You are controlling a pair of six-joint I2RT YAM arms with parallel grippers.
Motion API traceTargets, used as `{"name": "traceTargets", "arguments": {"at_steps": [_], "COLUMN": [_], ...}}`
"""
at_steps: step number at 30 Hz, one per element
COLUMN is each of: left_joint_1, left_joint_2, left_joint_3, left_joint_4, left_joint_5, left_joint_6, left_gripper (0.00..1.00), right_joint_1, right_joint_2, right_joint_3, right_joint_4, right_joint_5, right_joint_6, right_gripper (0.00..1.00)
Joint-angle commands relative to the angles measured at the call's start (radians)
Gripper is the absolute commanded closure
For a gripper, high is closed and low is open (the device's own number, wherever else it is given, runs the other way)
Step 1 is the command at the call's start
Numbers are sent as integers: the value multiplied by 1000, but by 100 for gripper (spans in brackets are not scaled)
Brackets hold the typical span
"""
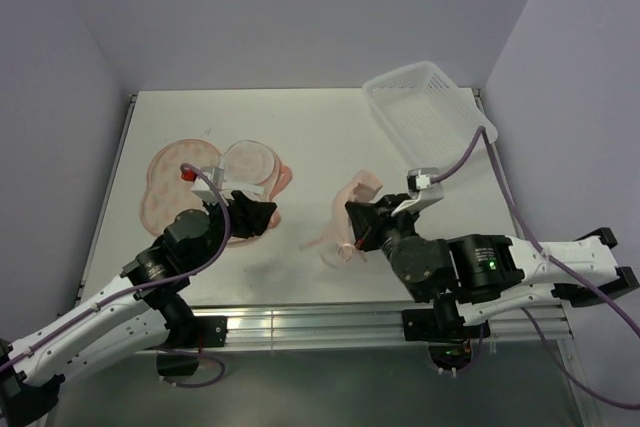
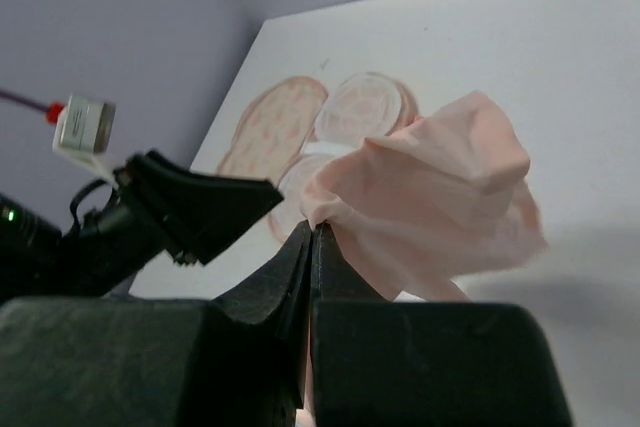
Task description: Place the bra in the laundry bag and zip it closed
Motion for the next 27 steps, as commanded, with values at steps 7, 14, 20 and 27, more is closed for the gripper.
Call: {"name": "traceTargets", "arguments": {"at_steps": [7, 14, 20, 27], "left_joint_1": [-2, -2, -1, 4], "left_joint_2": [-4, 91, 191, 332], "left_joint_3": [32, -16, -21, 10], "left_joint_4": [49, 154, 225, 315], "left_joint_5": [81, 96, 89, 98], "left_joint_6": [12, 23, 21, 31], "left_gripper": [39, 38, 37, 37], "right_joint_1": [123, -226, -659, -881], "right_joint_2": [180, 148, 289, 654], "right_joint_3": [172, -187, -247, -22], "right_joint_4": [-543, -87, 310, 406], "right_joint_5": [129, -157, -550, -727], "right_joint_6": [548, 234, -11, -105], "right_gripper": [100, 100, 100, 100]}}
